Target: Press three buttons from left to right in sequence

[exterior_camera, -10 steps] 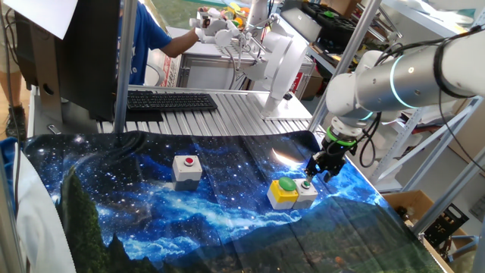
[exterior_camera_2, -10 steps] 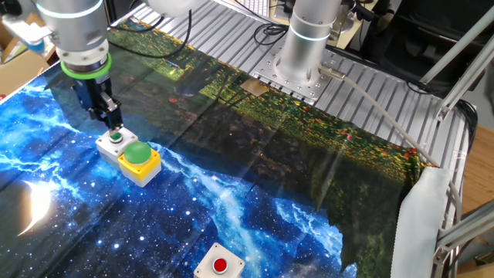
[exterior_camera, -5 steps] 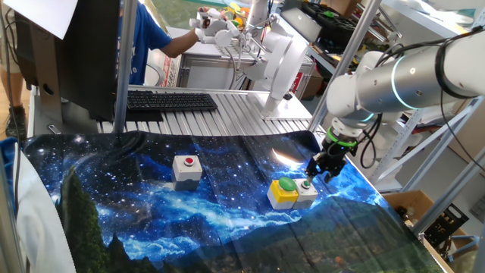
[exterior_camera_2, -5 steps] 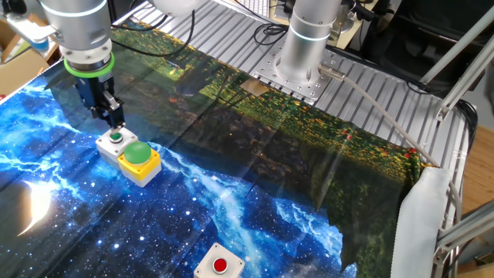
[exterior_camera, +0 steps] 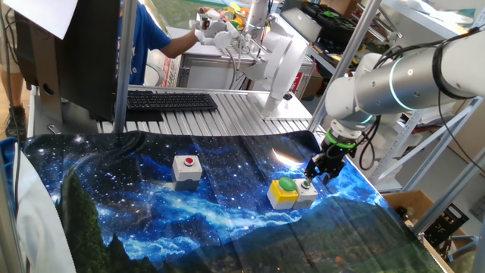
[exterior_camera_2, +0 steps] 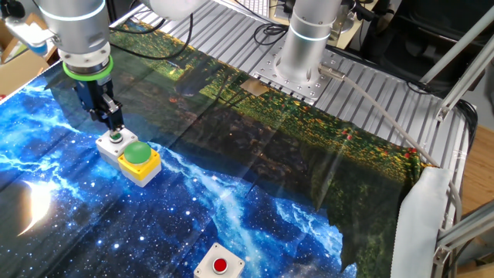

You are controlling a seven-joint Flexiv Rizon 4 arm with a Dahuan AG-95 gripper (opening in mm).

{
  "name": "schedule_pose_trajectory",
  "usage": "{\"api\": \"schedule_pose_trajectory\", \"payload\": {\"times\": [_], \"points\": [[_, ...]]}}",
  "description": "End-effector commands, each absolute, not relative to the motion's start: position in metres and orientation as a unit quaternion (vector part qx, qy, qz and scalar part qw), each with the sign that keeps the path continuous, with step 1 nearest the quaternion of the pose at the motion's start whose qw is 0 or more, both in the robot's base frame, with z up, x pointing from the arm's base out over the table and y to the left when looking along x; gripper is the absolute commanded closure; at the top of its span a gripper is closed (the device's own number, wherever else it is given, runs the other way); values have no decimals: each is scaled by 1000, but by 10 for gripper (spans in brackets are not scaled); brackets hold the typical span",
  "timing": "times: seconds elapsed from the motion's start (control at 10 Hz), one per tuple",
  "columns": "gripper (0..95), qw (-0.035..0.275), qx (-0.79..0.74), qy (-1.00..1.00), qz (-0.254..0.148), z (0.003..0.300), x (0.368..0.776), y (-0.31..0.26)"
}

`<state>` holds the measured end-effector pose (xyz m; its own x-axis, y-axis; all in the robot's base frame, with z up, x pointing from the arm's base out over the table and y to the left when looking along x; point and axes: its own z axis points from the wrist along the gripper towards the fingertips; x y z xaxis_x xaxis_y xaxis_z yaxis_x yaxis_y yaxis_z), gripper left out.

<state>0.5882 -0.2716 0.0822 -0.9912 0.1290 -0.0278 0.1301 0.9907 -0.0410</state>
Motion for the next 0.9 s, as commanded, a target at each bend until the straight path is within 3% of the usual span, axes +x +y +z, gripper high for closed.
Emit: {"api": "schedule_pose_trajectory", "payload": {"times": [0.1,0.4,0.7,0.9], "points": [[380,12,66,998,-17,78,589,-272],[380,4,74,997,-10,74,589,-271],[380,-9,71,997,-29,129,585,-269],[380,-14,70,997,-33,143,587,-267]]}}
